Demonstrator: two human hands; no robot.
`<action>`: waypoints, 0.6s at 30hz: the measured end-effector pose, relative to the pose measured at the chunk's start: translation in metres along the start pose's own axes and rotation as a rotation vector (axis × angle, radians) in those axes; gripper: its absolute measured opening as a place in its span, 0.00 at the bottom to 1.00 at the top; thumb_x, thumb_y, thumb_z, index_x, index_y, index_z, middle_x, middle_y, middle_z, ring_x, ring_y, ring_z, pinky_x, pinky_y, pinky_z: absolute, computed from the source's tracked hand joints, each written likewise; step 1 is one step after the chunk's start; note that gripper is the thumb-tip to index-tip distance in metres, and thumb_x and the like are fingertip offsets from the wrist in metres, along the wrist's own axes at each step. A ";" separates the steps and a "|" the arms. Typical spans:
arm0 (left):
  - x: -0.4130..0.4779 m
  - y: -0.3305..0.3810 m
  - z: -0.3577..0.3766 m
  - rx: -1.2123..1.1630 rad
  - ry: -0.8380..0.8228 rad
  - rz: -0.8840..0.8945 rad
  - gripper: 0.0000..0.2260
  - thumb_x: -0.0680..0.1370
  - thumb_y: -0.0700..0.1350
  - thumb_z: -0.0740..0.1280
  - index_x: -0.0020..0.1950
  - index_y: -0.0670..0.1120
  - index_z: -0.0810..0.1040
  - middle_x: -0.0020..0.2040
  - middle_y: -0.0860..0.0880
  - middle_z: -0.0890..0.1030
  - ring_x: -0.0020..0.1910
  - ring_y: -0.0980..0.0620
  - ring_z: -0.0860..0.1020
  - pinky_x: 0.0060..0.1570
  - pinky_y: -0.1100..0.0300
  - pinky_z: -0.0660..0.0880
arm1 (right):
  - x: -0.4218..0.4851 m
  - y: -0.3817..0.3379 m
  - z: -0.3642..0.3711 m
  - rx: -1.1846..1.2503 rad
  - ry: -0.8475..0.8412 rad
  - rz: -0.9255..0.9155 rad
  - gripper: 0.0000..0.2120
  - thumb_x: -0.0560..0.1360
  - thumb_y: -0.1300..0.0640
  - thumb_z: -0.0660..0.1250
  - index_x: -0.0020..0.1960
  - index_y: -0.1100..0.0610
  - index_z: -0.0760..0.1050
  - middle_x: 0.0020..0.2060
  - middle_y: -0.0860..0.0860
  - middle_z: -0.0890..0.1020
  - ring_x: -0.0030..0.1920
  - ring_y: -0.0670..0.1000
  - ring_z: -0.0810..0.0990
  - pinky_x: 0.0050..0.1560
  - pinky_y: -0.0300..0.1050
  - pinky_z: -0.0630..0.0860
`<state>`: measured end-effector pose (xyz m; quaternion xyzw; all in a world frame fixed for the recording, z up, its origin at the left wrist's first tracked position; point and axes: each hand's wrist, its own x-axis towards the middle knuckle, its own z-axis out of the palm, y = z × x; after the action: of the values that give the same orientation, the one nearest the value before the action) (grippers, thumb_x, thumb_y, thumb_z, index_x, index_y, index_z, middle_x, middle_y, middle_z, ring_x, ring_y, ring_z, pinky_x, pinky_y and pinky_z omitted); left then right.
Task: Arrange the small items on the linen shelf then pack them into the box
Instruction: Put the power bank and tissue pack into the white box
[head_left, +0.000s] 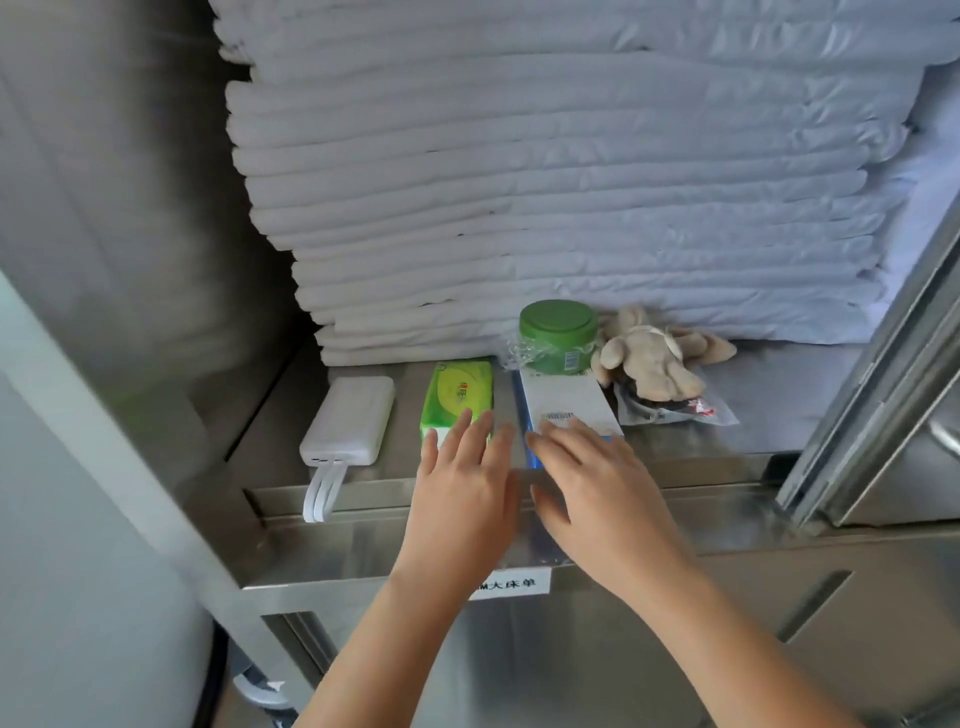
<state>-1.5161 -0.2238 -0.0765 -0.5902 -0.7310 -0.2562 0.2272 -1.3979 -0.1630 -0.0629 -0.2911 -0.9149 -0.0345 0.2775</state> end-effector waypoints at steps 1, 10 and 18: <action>0.003 -0.006 0.002 0.009 0.000 -0.005 0.22 0.60 0.36 0.79 0.52 0.36 0.81 0.52 0.38 0.81 0.53 0.36 0.79 0.46 0.35 0.74 | 0.005 -0.002 0.004 -0.007 0.000 -0.004 0.21 0.59 0.63 0.78 0.51 0.63 0.81 0.49 0.57 0.83 0.53 0.60 0.81 0.46 0.61 0.79; 0.012 -0.050 0.020 0.045 -0.075 -0.018 0.23 0.59 0.37 0.79 0.53 0.37 0.81 0.52 0.38 0.81 0.54 0.37 0.79 0.46 0.36 0.75 | 0.038 -0.014 0.043 -0.037 0.032 -0.057 0.24 0.57 0.60 0.80 0.52 0.61 0.81 0.49 0.55 0.83 0.52 0.59 0.81 0.46 0.62 0.78; 0.008 -0.061 0.027 0.032 -0.127 -0.041 0.26 0.61 0.38 0.78 0.58 0.37 0.79 0.57 0.39 0.80 0.59 0.39 0.76 0.50 0.37 0.74 | 0.047 -0.017 0.061 -0.088 0.006 -0.061 0.29 0.57 0.56 0.80 0.56 0.61 0.80 0.55 0.57 0.81 0.56 0.60 0.79 0.51 0.65 0.74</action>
<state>-1.5781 -0.2107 -0.0988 -0.5862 -0.7600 -0.2112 0.1846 -1.4688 -0.1391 -0.0875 -0.2747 -0.9201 -0.0843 0.2661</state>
